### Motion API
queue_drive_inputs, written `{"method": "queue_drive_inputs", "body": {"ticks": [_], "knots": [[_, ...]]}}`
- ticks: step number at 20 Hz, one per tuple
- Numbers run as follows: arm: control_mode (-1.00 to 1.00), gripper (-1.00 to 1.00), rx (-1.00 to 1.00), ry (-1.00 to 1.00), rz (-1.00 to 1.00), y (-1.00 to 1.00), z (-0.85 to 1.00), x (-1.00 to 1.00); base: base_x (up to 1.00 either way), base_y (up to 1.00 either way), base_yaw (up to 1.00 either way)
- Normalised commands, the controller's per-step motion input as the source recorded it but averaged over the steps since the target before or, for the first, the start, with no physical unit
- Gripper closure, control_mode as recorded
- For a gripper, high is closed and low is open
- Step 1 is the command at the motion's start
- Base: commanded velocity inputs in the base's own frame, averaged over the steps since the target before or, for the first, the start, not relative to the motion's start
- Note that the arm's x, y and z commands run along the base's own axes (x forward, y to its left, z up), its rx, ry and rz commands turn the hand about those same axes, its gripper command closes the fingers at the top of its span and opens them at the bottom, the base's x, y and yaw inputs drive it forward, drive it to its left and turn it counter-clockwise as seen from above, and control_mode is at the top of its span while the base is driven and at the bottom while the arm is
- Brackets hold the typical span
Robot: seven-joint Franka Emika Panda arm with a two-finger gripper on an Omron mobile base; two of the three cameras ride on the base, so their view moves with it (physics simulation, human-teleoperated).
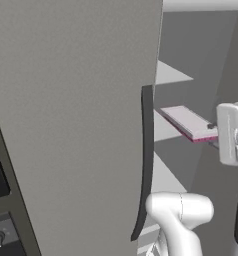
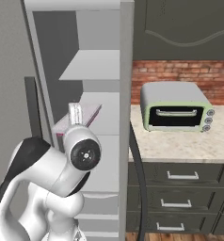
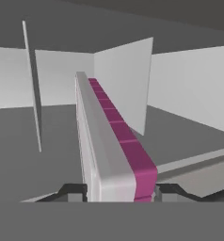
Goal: The ice cube tray has been filled with water. Take the tray and place it in the freezer to make ice. Close the freezer door after placing the tray.
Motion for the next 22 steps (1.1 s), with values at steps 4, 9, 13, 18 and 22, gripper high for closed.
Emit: {"method": "queue_drive_inputs", "body": {"ticks": [4, 9, 13, 18, 22], "knots": [[-1.0, 1.0, 0.02, 0.0, 0.02, 0.0, -0.1, 0.17, 0.0, 0.0, 0.0], [-1.0, 1.0, 0.0, 0.0, 0.0, 0.0, -0.15, 0.22, 0.0, 0.0, 0.0], [-1.0, 1.0, 0.0, 0.0, 0.0, 0.0, -0.13, 0.32, 0.0, 0.0, 0.0], [-1.0, 1.0, 0.0, 0.0, 0.0, 0.03, -0.13, 0.33, 0.0, 0.0, 0.0], [-1.0, 1.0, 0.0, 0.01, 0.0, 0.06, -0.13, 0.42, 0.0, 0.0, 0.0]]}}
